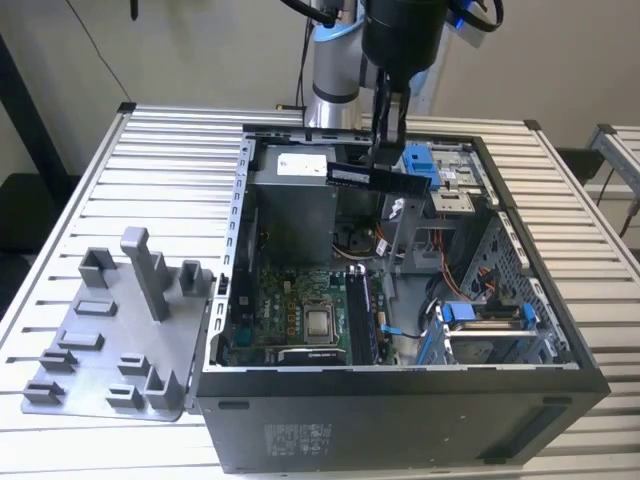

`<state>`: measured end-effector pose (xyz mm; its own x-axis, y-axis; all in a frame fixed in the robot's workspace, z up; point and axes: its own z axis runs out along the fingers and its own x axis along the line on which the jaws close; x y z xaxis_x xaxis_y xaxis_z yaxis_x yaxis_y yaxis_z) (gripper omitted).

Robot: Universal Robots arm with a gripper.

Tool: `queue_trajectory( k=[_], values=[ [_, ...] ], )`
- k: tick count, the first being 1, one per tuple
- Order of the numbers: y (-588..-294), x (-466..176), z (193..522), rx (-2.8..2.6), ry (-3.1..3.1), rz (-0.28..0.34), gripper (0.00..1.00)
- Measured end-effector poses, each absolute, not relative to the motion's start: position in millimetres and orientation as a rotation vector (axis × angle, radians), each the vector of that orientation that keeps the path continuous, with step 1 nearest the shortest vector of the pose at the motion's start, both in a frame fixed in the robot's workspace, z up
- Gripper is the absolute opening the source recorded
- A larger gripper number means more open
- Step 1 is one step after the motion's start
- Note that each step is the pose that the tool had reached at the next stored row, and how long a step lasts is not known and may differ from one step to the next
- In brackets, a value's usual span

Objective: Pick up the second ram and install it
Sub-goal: 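Insert the second ram into the second slot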

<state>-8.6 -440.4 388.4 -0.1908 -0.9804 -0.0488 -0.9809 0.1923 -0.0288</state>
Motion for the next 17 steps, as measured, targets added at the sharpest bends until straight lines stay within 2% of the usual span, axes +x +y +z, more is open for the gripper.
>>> queue_trajectory(
  k=[17],
  values=[
    [-440.4, -8.6, 386.9, -1.597, 2.64, 0.0, 0.14]
  ],
)
